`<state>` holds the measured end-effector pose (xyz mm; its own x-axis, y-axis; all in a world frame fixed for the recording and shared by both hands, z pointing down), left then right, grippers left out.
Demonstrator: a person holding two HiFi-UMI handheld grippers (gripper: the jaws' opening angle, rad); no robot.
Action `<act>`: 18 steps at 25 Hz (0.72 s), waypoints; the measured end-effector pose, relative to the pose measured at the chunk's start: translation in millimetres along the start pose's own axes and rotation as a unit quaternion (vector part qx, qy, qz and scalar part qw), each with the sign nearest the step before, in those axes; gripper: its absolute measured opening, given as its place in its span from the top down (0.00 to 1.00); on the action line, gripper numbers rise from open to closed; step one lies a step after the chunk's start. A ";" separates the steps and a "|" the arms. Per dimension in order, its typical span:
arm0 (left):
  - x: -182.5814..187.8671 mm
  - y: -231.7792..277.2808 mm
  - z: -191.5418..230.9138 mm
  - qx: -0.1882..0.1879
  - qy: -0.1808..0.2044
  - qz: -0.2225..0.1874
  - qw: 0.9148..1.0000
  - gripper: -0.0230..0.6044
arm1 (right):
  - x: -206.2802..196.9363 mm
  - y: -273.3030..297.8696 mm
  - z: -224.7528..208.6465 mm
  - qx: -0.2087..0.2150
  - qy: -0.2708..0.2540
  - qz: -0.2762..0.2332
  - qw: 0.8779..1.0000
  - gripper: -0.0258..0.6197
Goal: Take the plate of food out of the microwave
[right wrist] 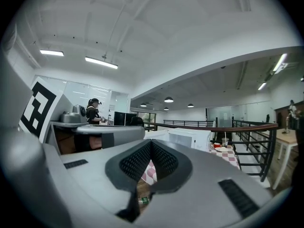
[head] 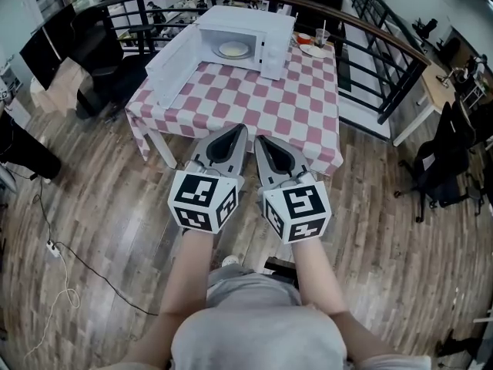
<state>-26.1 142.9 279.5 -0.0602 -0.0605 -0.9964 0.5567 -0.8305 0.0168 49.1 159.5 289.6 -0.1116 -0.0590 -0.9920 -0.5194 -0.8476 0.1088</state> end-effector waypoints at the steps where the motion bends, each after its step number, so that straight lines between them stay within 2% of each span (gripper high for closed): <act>1: 0.3 2.3 3.7 0.000 -0.001 0.000 1.000 0.96 | 0.3 4.5 -0.3 0.000 0.000 0.001 1.000 0.92; 14: 5.1 40.6 59.9 -0.012 0.001 -0.003 1.000 0.96 | 6.7 72.7 -10.5 -0.008 0.002 0.001 1.000 0.92; 18: 0.3 54.4 74.3 -0.013 -0.008 0.001 1.000 0.96 | 2.8 89.5 -14.5 -0.008 0.001 0.009 1.000 0.92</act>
<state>-57.4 56.5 286.3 -0.0732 -0.0712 -0.9948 0.5783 -0.8157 0.0158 14.6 75.8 295.6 -0.1199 -0.0760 -0.9899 -0.5038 -0.8545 0.1266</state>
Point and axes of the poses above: the fingertips, and each gripper's own axes: y forward along the fingers, z to its left, x out of its top, the point moved 4 cm from there along -y, backward along the fingers, and after that the axes turned 3 degrees about z, right-handed, at the moved point
